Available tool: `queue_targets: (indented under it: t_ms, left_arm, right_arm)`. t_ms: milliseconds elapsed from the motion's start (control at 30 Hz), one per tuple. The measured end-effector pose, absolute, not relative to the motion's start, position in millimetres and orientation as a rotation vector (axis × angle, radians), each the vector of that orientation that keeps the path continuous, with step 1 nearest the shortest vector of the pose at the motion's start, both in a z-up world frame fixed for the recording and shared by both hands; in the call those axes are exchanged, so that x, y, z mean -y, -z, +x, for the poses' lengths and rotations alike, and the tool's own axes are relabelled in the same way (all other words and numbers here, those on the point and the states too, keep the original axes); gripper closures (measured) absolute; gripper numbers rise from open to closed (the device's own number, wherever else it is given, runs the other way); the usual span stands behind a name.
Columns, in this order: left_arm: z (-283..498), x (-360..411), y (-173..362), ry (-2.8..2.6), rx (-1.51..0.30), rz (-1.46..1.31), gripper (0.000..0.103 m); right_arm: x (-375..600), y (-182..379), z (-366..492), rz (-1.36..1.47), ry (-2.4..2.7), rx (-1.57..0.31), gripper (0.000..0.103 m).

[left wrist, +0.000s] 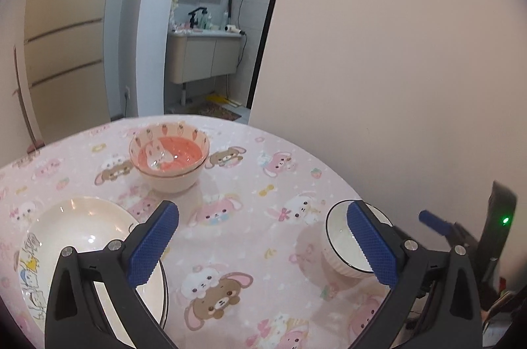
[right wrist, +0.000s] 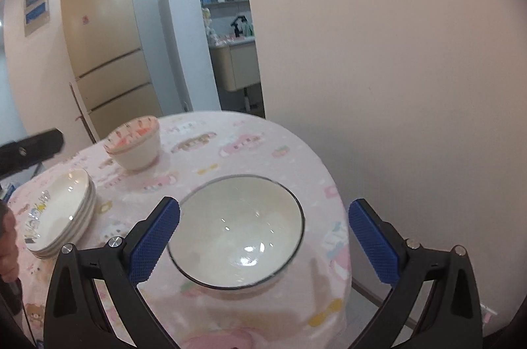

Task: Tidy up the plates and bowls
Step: 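Move both open tools to the large white bowl and close the right tool on its rim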

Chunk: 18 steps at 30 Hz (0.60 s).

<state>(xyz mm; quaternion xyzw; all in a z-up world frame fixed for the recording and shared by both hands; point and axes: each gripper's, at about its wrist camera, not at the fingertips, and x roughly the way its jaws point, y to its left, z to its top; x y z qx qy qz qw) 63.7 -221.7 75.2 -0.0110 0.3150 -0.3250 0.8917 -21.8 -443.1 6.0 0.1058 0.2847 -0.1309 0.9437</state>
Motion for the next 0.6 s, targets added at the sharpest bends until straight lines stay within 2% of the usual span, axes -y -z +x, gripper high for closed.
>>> queue_targets:
  t_ms: [267,467,600]
  left_arm:
    - [77,224,-59,0.635,-0.748,-0.02,0.0]
    - [86,224,-47,0.574,-0.816,0.01,0.0]
    - [95,219,-38,0.566,-0.858,-0.017,0.0]
  right_arm:
    - [446,12,-12,0.25,0.238,-0.664,0.001]
    - [457,34,2,0.427,0.132,-0.759,0.001]
    - [456,40,8,0.474,0.08,-0.789,0.01]
